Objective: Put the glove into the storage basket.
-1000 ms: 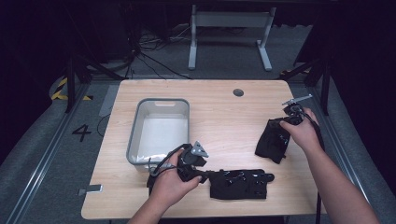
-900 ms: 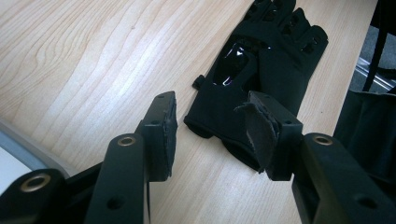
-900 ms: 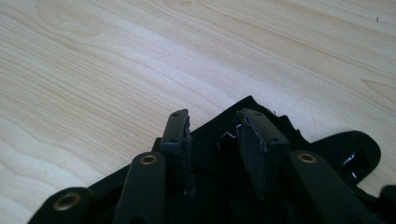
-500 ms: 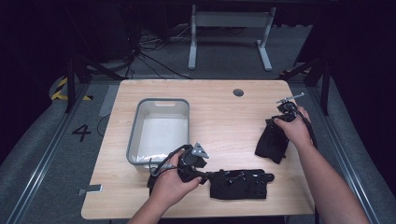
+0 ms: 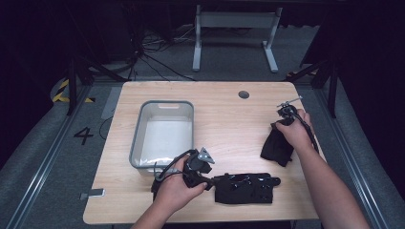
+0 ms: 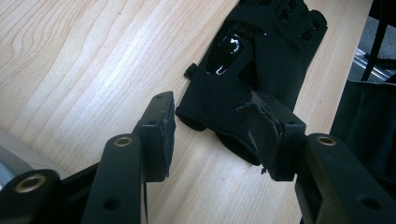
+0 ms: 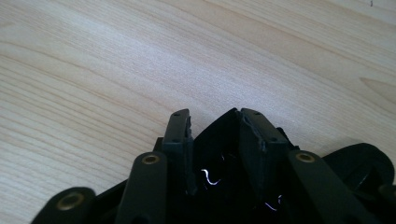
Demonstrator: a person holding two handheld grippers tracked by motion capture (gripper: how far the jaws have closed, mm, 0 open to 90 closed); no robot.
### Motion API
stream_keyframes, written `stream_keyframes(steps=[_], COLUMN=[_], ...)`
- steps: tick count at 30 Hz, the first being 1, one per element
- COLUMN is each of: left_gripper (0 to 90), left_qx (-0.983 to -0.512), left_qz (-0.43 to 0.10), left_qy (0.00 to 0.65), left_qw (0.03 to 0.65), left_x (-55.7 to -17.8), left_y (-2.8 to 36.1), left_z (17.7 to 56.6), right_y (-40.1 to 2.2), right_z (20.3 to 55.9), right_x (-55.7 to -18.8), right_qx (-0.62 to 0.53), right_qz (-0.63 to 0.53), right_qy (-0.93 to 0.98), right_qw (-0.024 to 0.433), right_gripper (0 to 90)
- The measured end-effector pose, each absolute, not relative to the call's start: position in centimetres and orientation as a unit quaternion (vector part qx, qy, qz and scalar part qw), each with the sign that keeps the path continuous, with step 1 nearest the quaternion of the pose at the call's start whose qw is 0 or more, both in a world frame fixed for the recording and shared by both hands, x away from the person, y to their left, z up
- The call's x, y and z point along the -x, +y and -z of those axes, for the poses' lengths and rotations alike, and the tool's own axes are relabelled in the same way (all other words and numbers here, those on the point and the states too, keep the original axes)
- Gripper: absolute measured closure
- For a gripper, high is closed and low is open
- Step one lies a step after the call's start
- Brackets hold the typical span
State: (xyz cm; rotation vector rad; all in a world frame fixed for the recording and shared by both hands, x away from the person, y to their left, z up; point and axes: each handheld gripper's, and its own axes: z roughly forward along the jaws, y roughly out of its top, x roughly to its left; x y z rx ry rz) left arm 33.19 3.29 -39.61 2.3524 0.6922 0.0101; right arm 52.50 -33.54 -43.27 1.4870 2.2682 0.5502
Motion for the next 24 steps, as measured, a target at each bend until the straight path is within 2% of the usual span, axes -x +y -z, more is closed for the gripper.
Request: stream_keyframes(steps=[2,6,9,14,24], left_gripper=[52.3,52.1,52.0,52.0,51.8], left_qx=[-0.904,-0.903,-0.902,-0.901,-0.904], left_qz=[-0.003,-0.003,-0.002,-0.001,0.001], left_qy=[0.263,0.264,0.267,0.266,0.246], left_qw=[0.337,0.338,0.34,0.342,0.348], left_x=[-33.2,-33.2,-33.3,-33.3,-33.5], left_y=[3.3,3.3,3.5,3.5,2.1], left_z=[39.6,39.6,39.7,39.5,39.2], right_y=[-33.2,-33.4,-34.4,-35.2,-35.2], right_z=[43.3,43.3,43.1,42.7,38.2], right_x=[-52.5,-52.6,-52.5,-52.0,-49.0], right_qx=[-0.524,-0.53,-0.555,-0.572,-0.552], right_qz=[-0.178,-0.182,-0.215,-0.251,-0.32], right_qy=[0.808,0.804,0.785,0.767,0.753], right_qw=[0.201,0.199,0.172,0.148,0.162], right_gripper=[74.2,79.7,84.8,86.0,86.4])
